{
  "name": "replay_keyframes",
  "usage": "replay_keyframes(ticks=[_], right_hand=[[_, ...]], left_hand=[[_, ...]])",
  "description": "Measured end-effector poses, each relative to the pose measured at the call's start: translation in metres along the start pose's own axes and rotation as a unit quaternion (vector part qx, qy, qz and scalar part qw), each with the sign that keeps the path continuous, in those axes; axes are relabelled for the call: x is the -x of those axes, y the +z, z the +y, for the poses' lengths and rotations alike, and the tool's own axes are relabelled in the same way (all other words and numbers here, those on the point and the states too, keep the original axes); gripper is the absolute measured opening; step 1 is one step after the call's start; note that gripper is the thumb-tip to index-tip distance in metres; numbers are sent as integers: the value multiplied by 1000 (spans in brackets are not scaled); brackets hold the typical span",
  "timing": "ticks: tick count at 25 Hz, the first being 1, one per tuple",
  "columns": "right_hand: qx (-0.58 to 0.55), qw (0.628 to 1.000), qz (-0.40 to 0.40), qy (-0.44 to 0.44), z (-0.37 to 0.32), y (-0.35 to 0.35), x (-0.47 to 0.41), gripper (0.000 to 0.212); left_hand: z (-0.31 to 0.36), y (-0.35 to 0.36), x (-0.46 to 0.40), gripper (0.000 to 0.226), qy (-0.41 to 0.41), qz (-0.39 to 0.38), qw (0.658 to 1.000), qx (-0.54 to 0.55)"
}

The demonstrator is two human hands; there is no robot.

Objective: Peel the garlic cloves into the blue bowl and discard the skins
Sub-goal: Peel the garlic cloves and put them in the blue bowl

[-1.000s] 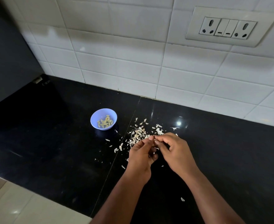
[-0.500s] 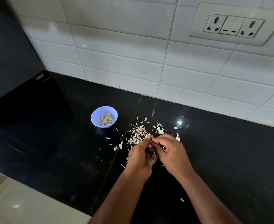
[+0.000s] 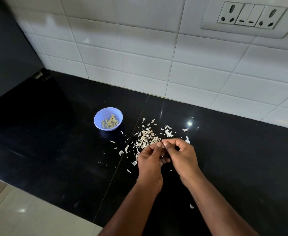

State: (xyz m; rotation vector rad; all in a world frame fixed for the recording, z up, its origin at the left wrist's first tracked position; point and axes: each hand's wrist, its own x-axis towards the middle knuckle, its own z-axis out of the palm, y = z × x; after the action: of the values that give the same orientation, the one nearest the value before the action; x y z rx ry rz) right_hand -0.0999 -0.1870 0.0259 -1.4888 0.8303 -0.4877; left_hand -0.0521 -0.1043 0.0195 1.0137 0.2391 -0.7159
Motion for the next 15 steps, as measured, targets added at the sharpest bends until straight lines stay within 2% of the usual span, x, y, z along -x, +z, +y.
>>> replay_keyframes(ticks=[2,7,10,13,15], right_hand=[[-9,999,-31,5,-2,-1,0,13],[141,981,-54,-125,-3,-5,0,18],[171,975,-74,-123,-9,-15,-8,15],[168,976,-82,-114,-15,-21,-12,22],[150,983,-72,-82,-18,-24,-19,19]], left_hand=[[1,-2,-1,17,39,19,997,-68],[17,3,-10,26,44,48,991,-114],[19,5,-11,35,12,36,990,-132],[19,7,-12,28,-26,0,990,-136],[19,9,-13,28,-35,-8,989,-145]])
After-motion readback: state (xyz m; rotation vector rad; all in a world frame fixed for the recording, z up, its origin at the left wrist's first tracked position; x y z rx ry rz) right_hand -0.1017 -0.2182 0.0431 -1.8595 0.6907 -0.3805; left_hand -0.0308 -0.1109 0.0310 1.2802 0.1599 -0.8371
